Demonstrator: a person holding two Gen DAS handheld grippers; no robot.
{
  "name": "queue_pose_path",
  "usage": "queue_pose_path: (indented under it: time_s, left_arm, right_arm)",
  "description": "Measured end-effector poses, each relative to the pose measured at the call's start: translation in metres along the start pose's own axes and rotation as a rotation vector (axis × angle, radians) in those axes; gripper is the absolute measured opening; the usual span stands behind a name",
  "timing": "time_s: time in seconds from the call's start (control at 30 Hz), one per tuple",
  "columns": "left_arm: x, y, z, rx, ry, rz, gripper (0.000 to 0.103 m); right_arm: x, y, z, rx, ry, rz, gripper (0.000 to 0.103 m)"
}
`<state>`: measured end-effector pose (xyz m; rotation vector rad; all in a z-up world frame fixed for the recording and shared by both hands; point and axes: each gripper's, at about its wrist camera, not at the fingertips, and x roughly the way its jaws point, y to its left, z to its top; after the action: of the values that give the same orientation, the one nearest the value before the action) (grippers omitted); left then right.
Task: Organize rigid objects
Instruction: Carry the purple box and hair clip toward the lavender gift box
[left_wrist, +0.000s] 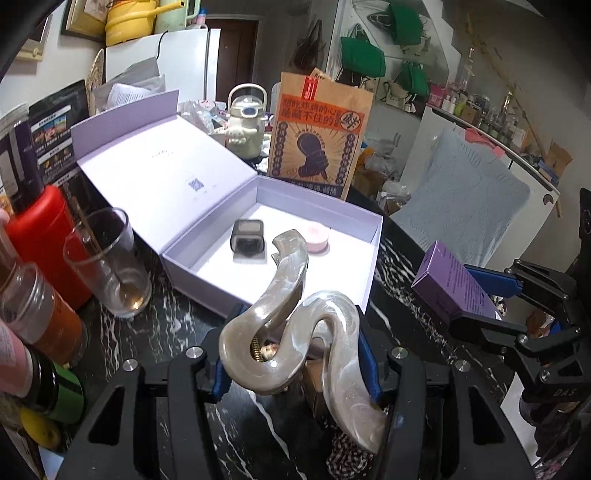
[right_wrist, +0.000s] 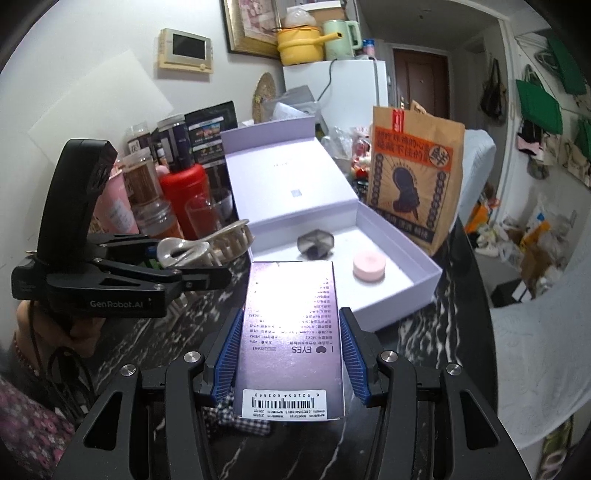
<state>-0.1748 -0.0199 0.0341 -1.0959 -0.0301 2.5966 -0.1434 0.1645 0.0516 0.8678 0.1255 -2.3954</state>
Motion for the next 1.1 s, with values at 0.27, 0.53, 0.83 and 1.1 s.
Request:
queue_pose_path:
  time_s: [0.27, 0.53, 0.83, 1.1]
  left_arm:
    - [-0.003, -0.002, 0.02, 0.021, -0.041, 0.005, 0.054]
    - [0.009, 0.001, 0.036, 0.036, -0.045, 0.011, 0.054]
    - [0.033, 0.008, 0.05, 0.039, -0.029, 0.02, 0.054]
    - [0.058, 0.02, 0.058, 0.029, -0.003, 0.035, 0.054]
  right_arm:
    - [0.001, -0.006, 0.018, -0.01, -0.016, -0.01, 0.05]
    - [0.012, -0.015, 0.031, -0.003, -0.018, -0.016, 0.05]
    - [0.035, -0.03, 0.038, 0.02, 0.007, -0.032, 0.05]
    - [0.057, -0.041, 0.045, 0.029, 0.02, -0.066, 0.05]
